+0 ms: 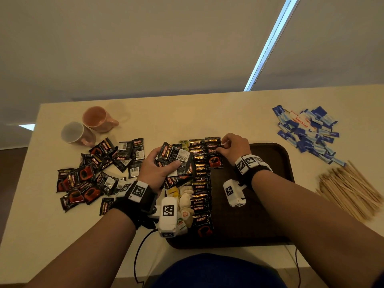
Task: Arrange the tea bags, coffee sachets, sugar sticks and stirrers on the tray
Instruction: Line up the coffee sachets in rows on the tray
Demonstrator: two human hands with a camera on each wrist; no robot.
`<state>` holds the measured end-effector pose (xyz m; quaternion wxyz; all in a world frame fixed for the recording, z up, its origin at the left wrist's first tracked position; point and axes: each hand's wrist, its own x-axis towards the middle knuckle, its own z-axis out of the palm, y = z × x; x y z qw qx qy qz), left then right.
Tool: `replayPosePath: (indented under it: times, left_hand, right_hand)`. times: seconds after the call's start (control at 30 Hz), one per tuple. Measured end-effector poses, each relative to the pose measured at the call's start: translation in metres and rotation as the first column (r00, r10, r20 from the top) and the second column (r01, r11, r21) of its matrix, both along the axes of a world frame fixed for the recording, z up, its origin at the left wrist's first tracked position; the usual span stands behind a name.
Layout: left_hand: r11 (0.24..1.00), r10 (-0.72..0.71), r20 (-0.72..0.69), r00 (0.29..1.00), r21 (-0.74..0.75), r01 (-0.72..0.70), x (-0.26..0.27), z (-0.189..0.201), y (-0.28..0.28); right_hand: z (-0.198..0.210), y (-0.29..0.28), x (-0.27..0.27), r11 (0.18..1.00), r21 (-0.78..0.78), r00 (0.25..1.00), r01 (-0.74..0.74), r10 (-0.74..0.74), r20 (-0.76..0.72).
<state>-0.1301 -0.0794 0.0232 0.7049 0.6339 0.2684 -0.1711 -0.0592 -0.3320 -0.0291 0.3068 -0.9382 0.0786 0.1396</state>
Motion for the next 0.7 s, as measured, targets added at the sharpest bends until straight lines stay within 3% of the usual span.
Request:
replayPosePath:
  times: [0.1,0.27,0.4,0.57,0.7]
  left_hand:
    - [1.000,-0.008,0.011,1.000,0.000,0.008,-0.001,0.001,-0.001]
    - [1.000,-0.027,0.047,0.999,0.003,0.027,-0.004,0.007,-0.006]
    - [0.998,-0.067,0.095,0.993,0.021,0.065,-0.007,0.013,-0.008]
    - [0.998,-0.069,0.074,0.995,-0.002,0.069,-0.012,0.015,-0.005]
    - [0.997,-0.074,0.079,0.994,-0.011,0.075,-0.014,0.011,-0.005]
  right_hand:
    - [0.021,0.007,0.000,0.998,-0.005,0.990,-0.060,0.060,0.126]
    - [0.075,0.042,-0.012,0.938,0.161,0.932,-0.307,0.262,0.252]
    - [0.092,0.061,-0.032,0.849,0.116,0.847,-0.515,0.484,0.220]
    - [0.092,0.061,-0.041,0.909,0.203,0.924,-0.364,0.325,0.200]
    - [0.091,0.059,-0.046,0.893,0.152,0.898,-0.424,0.394,0.195]
